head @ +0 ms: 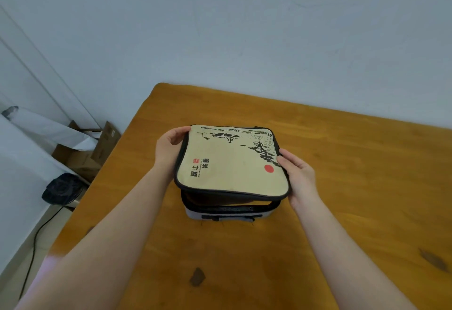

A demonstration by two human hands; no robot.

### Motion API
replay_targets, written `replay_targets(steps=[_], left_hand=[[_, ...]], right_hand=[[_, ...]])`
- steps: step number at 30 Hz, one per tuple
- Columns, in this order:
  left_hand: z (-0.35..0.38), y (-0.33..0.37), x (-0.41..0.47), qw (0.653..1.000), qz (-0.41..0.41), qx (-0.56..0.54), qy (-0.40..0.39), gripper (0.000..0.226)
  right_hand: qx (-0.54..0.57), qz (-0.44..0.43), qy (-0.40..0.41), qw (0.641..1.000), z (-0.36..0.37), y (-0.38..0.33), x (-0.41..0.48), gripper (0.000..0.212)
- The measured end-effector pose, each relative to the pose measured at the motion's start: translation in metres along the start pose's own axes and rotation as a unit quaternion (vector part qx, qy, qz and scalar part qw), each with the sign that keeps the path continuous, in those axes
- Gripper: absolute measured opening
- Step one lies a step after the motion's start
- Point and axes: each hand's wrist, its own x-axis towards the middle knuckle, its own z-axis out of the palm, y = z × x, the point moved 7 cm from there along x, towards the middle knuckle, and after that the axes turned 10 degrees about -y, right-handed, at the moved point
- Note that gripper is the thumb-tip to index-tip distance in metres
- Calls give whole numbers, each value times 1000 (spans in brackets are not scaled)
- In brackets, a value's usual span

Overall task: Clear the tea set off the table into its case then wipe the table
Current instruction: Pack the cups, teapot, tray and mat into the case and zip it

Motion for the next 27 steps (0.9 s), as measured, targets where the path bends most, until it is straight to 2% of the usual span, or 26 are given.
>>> replay_targets(steps=[3,6,8,9,11,13,16,18,22,27], left_hand=[[-3,-7,0,999,-6,42,-13,31],[-8,-13,2,998,-26,64,-14,49],[-9,-12,5,997,-25,66,-12,46],[-9,-9,8,997,-19,72,-14,42],[-7,-6,18,996,-16,87,-17,36],[-3,-2,30,993,-21,113,-35,36],[8,-2,45,985,-46,150,-74,45],[16,-5,50,981,-74,146,-105,53],[17,-15,64,971,-96,157,-155,55],[11,-28,74,950,-131,190,-211,29]], right_hand=[[-58,-17,18,998,-4,3,1,27],[-110,-36,26,993,-7,6,4,29],[-210,-59,49,975,-9,7,6,29],[-298,-89,66,948,-7,2,6,28],[-483,-185,88,851,11,-10,-1,31],[-583,-245,40,774,43,-11,-5,37],[-685,-221,-70,690,87,13,-1,46],[-733,-217,-96,637,106,27,0,49],[-786,-212,-128,567,124,47,4,56],[-809,-201,-125,538,130,58,11,62]])
